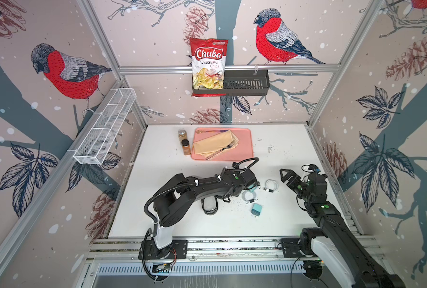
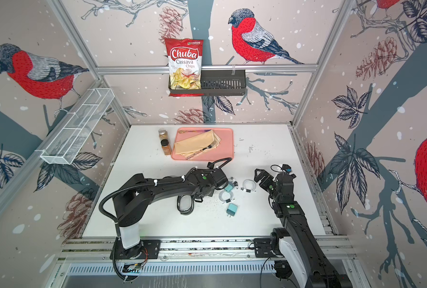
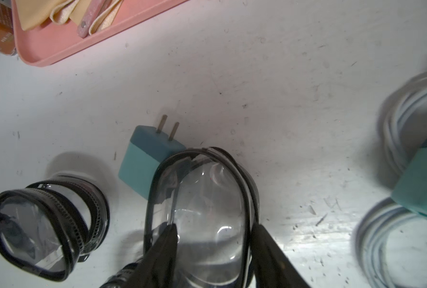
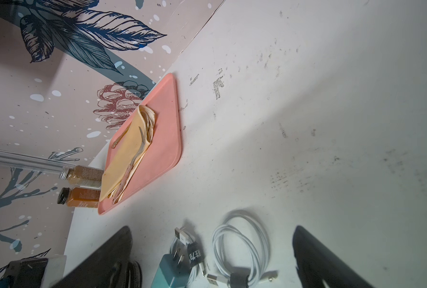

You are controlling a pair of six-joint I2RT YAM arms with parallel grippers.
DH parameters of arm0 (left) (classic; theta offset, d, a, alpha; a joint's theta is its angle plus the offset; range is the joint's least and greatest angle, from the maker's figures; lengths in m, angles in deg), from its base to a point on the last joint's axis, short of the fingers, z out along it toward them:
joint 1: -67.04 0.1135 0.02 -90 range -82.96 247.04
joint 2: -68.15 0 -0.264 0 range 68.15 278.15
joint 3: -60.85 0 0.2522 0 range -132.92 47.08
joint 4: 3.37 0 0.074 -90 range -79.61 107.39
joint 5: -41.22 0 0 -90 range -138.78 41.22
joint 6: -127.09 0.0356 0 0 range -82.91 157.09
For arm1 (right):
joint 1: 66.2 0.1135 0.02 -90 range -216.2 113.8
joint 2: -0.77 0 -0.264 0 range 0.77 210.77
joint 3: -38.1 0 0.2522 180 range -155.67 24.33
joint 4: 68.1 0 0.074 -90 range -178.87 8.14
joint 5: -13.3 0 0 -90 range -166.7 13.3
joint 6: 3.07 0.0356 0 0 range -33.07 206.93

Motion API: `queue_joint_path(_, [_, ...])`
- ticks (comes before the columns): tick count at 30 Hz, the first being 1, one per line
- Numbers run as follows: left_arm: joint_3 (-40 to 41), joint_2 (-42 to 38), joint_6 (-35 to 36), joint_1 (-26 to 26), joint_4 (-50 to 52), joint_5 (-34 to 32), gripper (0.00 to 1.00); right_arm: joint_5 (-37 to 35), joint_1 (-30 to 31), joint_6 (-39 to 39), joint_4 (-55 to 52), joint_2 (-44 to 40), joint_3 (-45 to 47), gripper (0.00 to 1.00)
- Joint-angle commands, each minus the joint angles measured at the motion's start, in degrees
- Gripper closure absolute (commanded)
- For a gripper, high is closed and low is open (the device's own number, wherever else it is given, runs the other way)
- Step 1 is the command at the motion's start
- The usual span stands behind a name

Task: Pack away charging kits
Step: Open the storage bag at the center of the board.

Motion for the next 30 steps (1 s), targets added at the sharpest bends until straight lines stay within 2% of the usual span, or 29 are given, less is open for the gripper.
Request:
queue_joint_path(1, [-0.63, 0.78, -1.65, -0.27, 3.16, -2.79, 0.49, 1.39, -0.06, -0.87, 0.04, -0.19, 0.16, 0.01])
queue_joint_path(6, [-0.91, 1.12, -1.63, -0.28, 3.08, -3.14, 0.56, 1.75, -0.08, -0.79, 0.14, -0.14, 0.34, 0.0])
queue_joint_path(15, [-1.8, 1.9, -1.54, -0.28, 3.23, -3.53, 0.49, 3.15, -0.05, -0.78, 0.04, -0.36, 0.48, 0.0])
queue_joint_path(18, [-1.96, 2.25, -1.69, -0.28, 3.46, -3.96, 0.5, 3.17, -0.1, -0.76, 0.05, -0.44, 0.64, 0.0])
queue_joint_path(21, [-2.29, 2.52, -1.99, -0.27, 4.0, -4.53, 0.6, 3.56, -0.05, -0.78, 0.19, -0.55, 0.69, 0.01])
queue_joint_path(24, [-2.65, 2.45, -2.32, -0.27, 4.44, -5.23, 0.82, 4.86, -0.1, -0.95, 0.61, -0.56, 0.77, 0.01])
queue_joint_path(28, [-3.72, 1.75, -3.21, -0.33, 5.92, -6.49, 0.97, 7.51, 0.07, -0.97, 1.25, -0.45, 0.78, 0.01])
queue_joint_path(30, [-4.95, 1.64, -5.42, -0.28, 8.77, -8.48, 1.0, 8.66, 0.56, -0.98, 1.68, -0.46, 0.78, 0.01])
